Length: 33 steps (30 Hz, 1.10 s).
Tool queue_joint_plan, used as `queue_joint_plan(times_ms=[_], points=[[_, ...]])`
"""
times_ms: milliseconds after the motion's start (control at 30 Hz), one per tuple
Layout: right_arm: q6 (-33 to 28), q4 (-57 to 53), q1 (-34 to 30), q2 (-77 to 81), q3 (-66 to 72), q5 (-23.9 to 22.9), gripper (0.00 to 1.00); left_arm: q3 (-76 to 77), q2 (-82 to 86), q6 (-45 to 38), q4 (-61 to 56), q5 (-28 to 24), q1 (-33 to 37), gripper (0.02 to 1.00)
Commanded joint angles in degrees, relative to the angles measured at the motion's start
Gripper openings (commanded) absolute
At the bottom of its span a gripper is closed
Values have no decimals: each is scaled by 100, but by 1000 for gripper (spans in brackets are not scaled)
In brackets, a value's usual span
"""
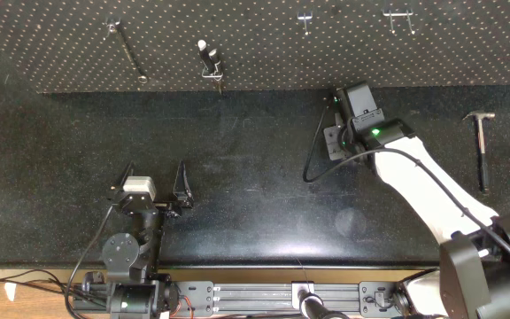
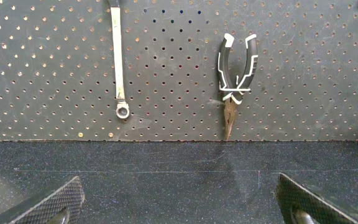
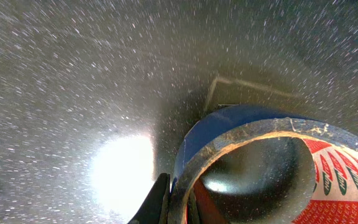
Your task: Place Tools Onto Pegboard
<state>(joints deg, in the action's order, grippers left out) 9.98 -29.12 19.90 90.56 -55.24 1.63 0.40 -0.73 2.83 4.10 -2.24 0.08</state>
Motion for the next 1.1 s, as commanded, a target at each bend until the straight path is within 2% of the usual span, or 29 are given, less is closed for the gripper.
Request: queue_joint_plan(times_ms=[33, 233, 367, 633, 900, 1100], points=[[-20, 494, 28, -820, -79, -13, 73, -9, 55, -15, 39, -85, 28, 996], [-28, 1954, 195, -1840, -79, -13, 75, -9, 55, -15, 39, -85, 28, 996], [-588, 3230, 671, -1878, -79, -15, 75, -9, 55, -15, 39, -85, 28, 996], [-1263, 3812, 682, -1613, -79, -22, 73, -9, 55, -15, 42, -85, 28, 996], [-1335, 4883, 780, -599, -79, -15, 73, -9, 55, -15, 39, -85, 28, 996], [-1333, 4964, 804, -398, -79, -15, 77, -9, 55, -15, 39, -85, 28, 996]])
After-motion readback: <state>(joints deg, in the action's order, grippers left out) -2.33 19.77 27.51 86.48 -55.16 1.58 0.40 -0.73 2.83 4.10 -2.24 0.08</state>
